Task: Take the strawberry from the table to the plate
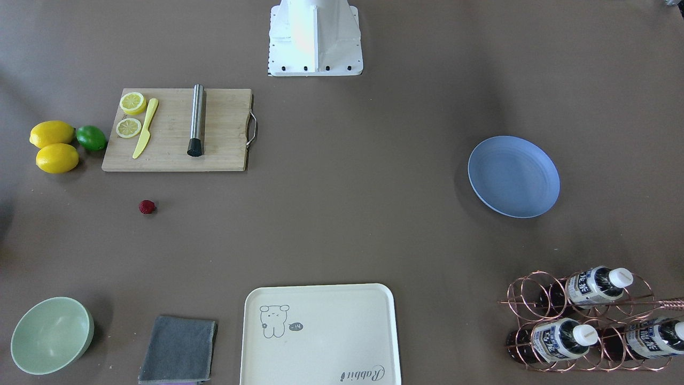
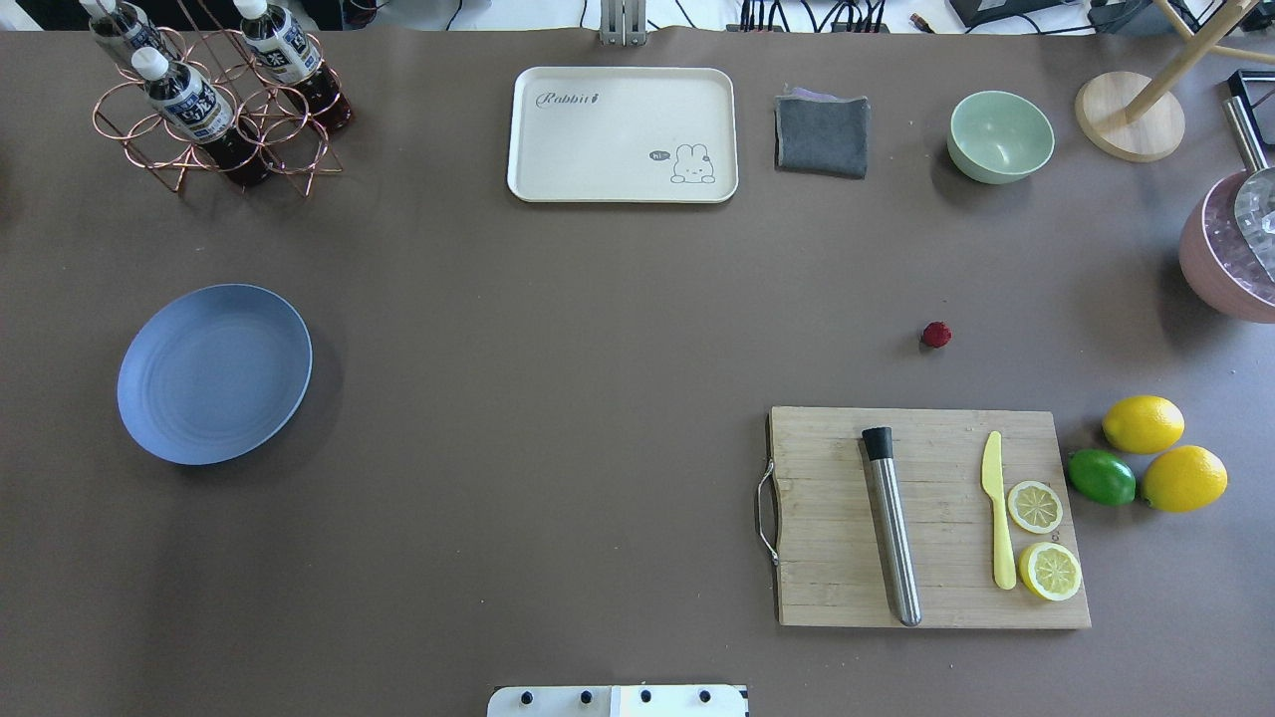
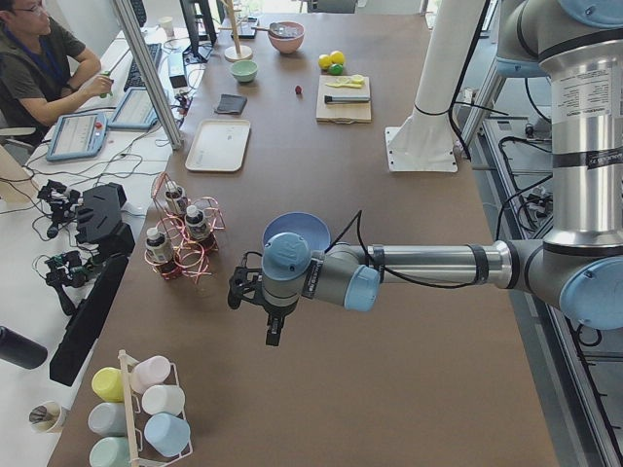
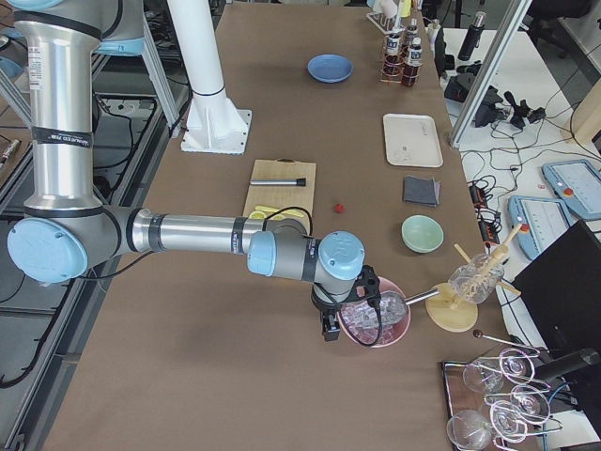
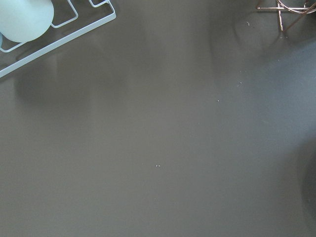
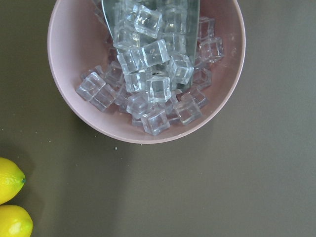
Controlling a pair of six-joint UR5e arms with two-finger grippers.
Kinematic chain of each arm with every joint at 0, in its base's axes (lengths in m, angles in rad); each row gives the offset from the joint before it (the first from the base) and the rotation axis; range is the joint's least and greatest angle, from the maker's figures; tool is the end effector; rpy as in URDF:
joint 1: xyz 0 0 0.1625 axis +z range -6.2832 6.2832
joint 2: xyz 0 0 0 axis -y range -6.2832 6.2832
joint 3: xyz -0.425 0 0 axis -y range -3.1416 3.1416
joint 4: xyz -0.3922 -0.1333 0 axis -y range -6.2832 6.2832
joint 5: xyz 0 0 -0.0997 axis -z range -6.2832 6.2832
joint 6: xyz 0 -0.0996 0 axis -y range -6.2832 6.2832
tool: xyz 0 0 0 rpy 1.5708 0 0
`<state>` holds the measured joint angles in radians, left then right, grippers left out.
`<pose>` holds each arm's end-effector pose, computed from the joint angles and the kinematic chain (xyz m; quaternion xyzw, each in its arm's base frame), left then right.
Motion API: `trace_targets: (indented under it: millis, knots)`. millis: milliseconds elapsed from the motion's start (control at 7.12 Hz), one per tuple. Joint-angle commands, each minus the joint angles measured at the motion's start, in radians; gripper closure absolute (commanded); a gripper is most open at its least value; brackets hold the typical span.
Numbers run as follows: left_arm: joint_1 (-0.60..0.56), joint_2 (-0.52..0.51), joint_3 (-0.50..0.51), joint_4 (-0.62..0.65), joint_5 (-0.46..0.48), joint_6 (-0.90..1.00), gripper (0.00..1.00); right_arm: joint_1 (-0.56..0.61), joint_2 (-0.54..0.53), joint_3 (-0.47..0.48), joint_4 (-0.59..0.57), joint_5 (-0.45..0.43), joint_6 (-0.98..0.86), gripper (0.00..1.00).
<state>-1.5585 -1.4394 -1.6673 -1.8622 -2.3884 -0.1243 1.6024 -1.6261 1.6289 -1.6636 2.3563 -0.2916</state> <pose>-0.0551 -0.4507 0.6381 0.0902 0.4013 -0.0002 0.9115 0.0774 -0.4595 0.6648 0.0205 -0.3841 -0.1026 0.9174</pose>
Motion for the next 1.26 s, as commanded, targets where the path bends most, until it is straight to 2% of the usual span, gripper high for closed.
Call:
trace_targets:
  millis: [0,1124]
  knots:
    - [0.000,0.004,0.003,0.000,0.002,-0.003,0.02,-0.007,0.000,-0.001,0.001,0.017,0.000,0.00]
    - [0.005,0.016,0.000,-0.008,0.009,0.005,0.02,-0.012,-0.001,0.003,0.001,0.021,-0.001,0.00]
